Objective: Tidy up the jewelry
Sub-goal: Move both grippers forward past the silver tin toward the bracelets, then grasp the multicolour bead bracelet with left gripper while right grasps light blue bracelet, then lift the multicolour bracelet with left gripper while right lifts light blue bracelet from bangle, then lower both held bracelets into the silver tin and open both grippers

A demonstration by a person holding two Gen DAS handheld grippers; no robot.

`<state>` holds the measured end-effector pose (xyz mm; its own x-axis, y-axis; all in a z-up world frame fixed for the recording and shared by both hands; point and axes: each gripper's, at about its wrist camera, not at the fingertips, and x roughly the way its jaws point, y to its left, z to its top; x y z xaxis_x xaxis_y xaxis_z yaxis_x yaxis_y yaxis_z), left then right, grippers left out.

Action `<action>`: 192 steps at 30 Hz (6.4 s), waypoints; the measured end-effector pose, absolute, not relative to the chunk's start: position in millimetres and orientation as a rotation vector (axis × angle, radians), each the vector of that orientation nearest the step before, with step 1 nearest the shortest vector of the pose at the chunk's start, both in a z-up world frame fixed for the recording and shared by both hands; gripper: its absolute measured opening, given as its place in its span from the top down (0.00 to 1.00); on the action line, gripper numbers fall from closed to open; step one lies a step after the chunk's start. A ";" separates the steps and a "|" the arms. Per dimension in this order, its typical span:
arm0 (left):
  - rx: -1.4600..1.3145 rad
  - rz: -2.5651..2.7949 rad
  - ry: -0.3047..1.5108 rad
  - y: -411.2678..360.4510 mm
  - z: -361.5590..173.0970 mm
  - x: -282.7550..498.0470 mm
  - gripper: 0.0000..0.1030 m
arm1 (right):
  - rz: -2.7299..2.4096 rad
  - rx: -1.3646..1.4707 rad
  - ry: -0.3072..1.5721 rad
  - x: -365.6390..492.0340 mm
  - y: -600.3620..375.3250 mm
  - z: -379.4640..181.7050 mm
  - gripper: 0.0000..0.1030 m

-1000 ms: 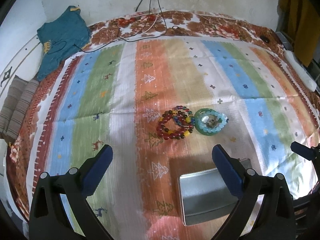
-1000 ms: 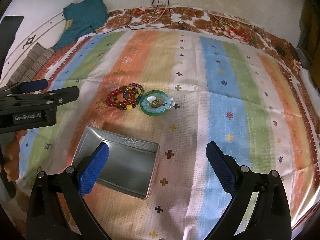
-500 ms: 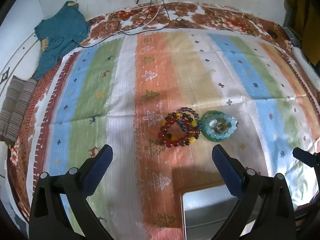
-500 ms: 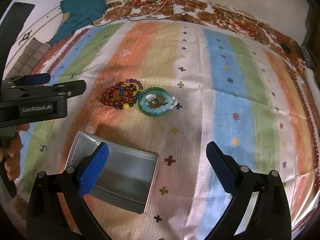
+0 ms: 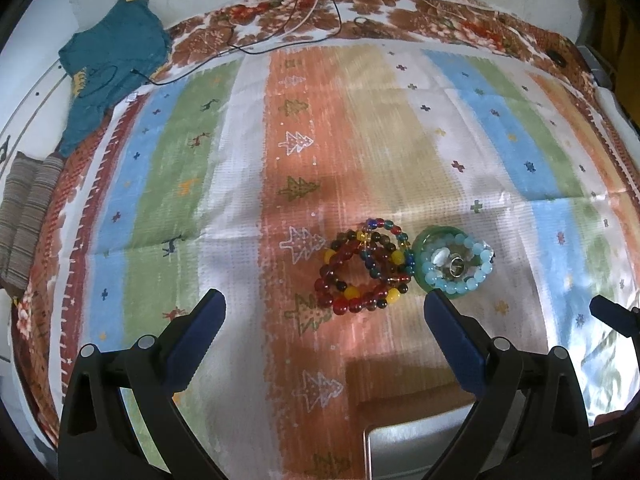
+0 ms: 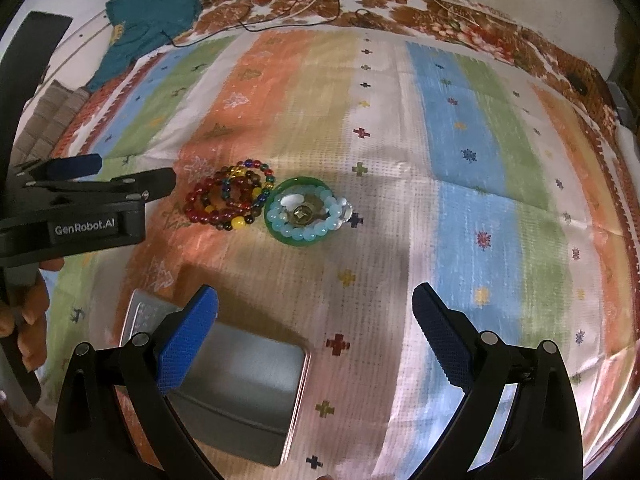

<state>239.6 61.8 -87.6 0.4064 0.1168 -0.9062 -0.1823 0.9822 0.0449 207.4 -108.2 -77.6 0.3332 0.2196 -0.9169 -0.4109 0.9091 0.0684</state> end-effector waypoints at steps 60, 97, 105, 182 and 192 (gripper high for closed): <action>0.036 0.107 1.276 46.2 -163.9 317.9 0.94 | 0.370 -0.158 1.306 283.5 -79.0 -147.3 0.79; -0.079 0.091 1.277 61.3 -152.1 315.6 0.74 | 0.409 -0.187 1.254 272.2 -79.7 -126.8 0.89; -0.014 0.075 1.300 50.2 -169.0 318.9 0.89 | 0.402 -0.209 1.254 271.4 -79.3 -129.9 0.89; -0.082 -0.085 0.935 4.0 -5.6 117.9 0.91 | 0.510 -0.179 0.938 127.9 -121.8 -10.0 0.89; -0.079 -0.039 0.977 3.6 -15.3 102.7 0.90 | 0.500 -0.181 0.982 115.9 -127.2 -20.0 0.88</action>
<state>102.7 3.6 -15.3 0.5592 -0.0689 -0.8261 -0.0020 0.9964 -0.0845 115.9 -127.2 -20.0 0.4534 0.3221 -0.8311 -0.4821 0.8729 0.0753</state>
